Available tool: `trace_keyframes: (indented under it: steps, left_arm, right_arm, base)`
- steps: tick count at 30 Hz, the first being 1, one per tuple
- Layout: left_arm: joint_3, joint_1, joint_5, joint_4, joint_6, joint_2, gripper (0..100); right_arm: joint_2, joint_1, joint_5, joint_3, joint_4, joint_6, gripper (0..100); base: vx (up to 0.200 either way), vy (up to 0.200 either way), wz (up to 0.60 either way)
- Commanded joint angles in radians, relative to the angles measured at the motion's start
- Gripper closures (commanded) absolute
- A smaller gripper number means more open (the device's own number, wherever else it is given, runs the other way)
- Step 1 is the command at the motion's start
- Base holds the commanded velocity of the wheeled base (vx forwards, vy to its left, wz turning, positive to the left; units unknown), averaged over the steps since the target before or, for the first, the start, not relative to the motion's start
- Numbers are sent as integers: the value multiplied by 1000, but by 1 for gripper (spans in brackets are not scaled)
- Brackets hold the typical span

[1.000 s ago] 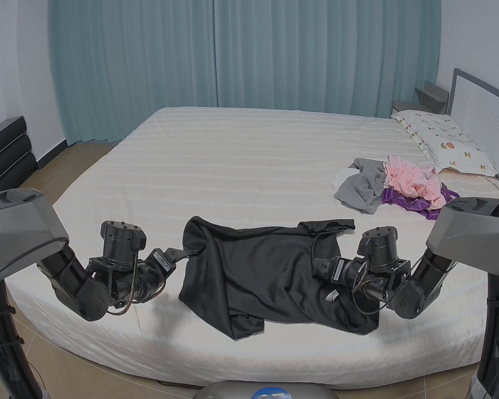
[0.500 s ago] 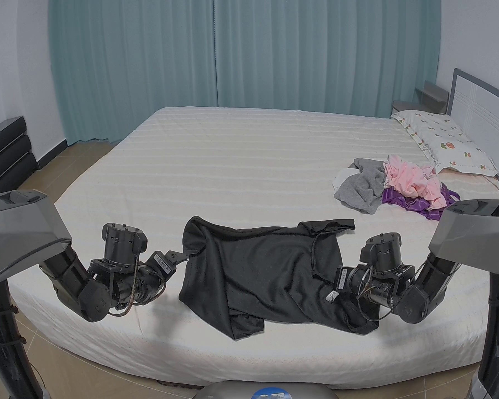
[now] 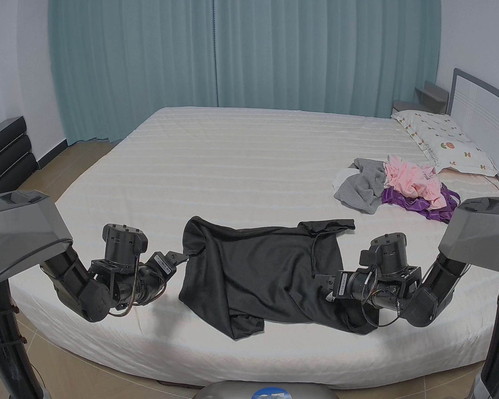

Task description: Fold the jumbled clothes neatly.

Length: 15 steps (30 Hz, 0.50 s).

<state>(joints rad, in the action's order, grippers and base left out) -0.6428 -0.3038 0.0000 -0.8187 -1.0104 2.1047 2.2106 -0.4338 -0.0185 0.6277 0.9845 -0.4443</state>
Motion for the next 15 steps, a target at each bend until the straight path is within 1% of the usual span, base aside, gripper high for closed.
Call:
trace_keyframes:
  steps: [1,6,7,15]
  left_arm:
    - [0,0,0,0,0,9,0]
    - [0,0,0,0,0,9,0]
    - [0,0,0,0,0,9,0]
    - [-2,2,0,0,1,11,0]
  right_arm:
    - [31,-17,-1,6,0,-1,0]
    - [67,-17,-3,23,-3,6,0]
    - [87,-17,-4,26,-4,16,100]
    - [57,-8,-14,23,-4,29,100]
  base:
    - [0,0,0]
    - [0,0,0]
    - [0,0,0]
    - [0,0,0]
